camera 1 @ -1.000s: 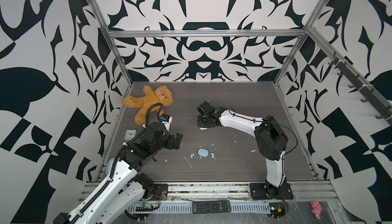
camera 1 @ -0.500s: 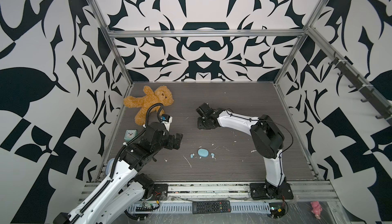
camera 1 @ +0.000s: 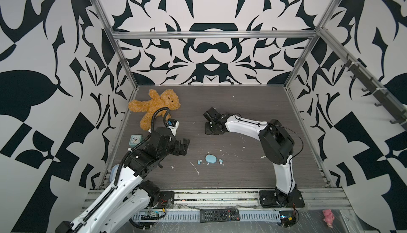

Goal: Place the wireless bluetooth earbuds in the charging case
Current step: 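Lower the earbud into the empty case slot and open the right gripper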

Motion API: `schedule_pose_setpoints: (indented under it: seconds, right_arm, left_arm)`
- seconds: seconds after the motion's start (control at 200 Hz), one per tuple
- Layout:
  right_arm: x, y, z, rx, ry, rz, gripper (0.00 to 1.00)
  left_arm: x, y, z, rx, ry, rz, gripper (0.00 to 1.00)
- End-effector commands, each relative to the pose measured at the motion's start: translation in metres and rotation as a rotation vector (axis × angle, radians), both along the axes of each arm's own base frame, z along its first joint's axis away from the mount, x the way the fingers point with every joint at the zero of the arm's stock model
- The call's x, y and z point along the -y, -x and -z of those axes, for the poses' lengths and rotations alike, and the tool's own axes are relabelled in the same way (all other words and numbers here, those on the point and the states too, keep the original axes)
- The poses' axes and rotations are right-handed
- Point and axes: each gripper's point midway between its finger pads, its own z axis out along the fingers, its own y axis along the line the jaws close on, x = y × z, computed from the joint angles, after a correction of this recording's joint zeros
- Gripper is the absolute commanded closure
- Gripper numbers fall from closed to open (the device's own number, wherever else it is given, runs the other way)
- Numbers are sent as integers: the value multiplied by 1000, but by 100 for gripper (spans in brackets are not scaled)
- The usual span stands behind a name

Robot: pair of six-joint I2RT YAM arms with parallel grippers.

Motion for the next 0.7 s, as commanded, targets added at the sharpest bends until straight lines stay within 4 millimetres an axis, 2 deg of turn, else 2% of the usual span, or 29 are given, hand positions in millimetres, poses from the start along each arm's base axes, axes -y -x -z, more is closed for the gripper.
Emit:
schedule_pose_setpoints:
  seconds: [0.0, 0.44, 0.695]
  right_arm:
    - [2, 1, 1, -9, 14, -8, 78]
    - [2, 2, -4, -7, 5, 4, 74]
    - [-2, 3, -25, 12, -50, 5, 68]
  left_arm:
    - [2, 0, -2, 10, 10, 10, 1]
    - [1, 0, -2, 12, 10, 10, 1]
    - [1, 0, -3, 14, 12, 11, 1]
